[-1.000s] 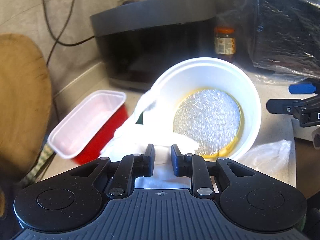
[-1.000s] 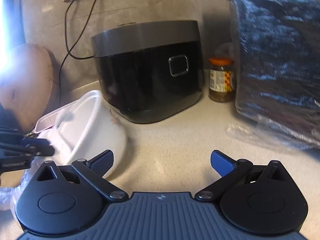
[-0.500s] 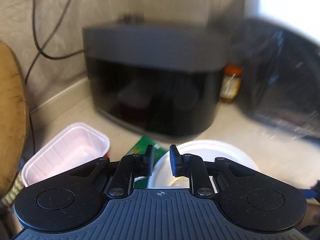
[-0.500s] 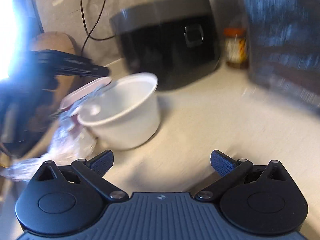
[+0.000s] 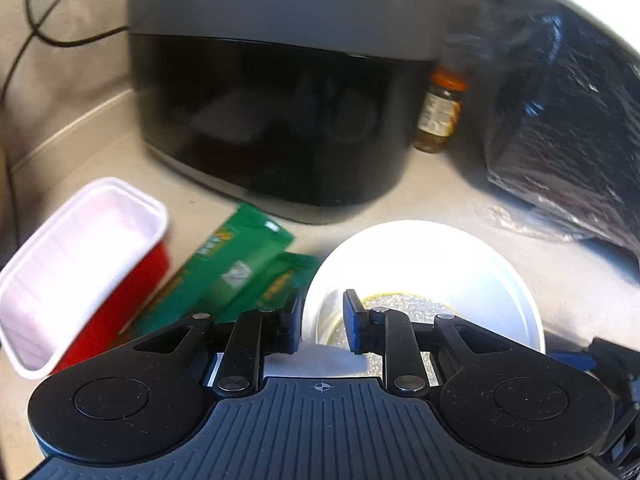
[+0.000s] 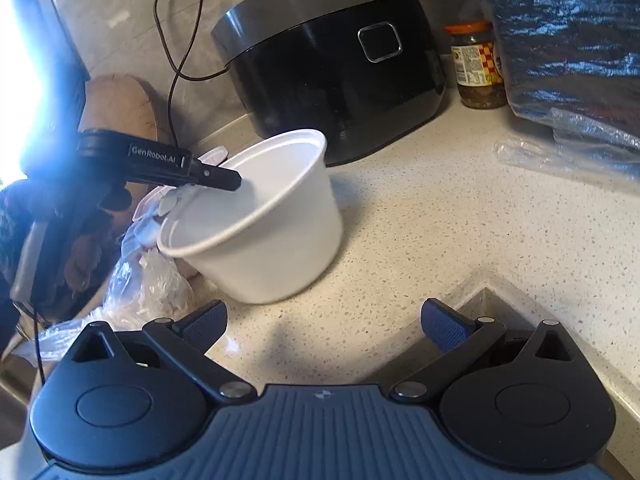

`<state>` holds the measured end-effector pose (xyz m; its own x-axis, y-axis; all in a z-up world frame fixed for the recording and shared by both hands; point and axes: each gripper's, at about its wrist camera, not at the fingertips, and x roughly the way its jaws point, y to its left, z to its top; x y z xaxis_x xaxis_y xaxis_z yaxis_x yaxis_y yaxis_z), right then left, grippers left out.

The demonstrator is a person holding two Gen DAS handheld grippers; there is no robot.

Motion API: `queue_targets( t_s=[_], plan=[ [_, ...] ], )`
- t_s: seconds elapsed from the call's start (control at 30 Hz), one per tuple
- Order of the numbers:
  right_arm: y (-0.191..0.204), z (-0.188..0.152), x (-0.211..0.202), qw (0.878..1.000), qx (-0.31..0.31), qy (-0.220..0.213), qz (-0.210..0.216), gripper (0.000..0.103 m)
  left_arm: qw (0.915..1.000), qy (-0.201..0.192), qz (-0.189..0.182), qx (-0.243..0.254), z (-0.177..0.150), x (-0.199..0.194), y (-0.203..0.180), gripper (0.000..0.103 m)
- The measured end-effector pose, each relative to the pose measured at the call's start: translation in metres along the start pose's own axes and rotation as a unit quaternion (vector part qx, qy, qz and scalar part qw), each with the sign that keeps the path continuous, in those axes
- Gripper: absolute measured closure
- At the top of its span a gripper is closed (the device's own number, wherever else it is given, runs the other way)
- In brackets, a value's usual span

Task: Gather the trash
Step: 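Lift the white bowl with the left tool and tilt it toward the right tool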

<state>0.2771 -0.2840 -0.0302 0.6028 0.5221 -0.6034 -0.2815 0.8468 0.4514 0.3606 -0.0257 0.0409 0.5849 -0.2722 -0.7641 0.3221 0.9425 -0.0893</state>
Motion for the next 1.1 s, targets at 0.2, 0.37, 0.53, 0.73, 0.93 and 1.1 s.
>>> queue_targets(
  t_s=[0.2, 0.37, 0.53, 0.73, 0.93, 1.1],
  plan=[
    [0.02, -0.008, 0.006, 0.996, -0.076, 0.011, -0.038, 0.0, 0.9985, 0.023, 0.028, -0.041, -0.009, 0.026, -0.001, 0.09],
    [0.035, -0.016, 0.009, 0.987, -0.146, 0.018, -0.059, 0.001, 0.9942, -0.071, 0.068, -0.044, -0.013, -0.008, -0.013, 0.093],
    [0.044, -0.023, 0.001, 0.987, -0.139, -0.031, -0.074, 0.003, 0.9068, -0.255, 0.287, 0.174, -0.034, -0.048, -0.08, 0.093],
    [0.054, -0.025, -0.006, 0.985, -0.123, -0.059, -0.105, 0.006, 0.7898, -0.299, 0.41, 0.345, -0.061, -0.016, -0.116, 0.094],
    [0.059, -0.029, -0.014, 0.977, -0.132, -0.094, -0.139, 0.006, 0.7666, -0.286, 0.445, 0.364, -0.059, -0.013, -0.118, 0.093],
    [0.058, -0.029, -0.027, 0.981, -0.119, -0.129, -0.088, 0.017, 0.777, -0.275, 0.435, 0.363, -0.065, -0.026, -0.122, 0.093]
  ],
)
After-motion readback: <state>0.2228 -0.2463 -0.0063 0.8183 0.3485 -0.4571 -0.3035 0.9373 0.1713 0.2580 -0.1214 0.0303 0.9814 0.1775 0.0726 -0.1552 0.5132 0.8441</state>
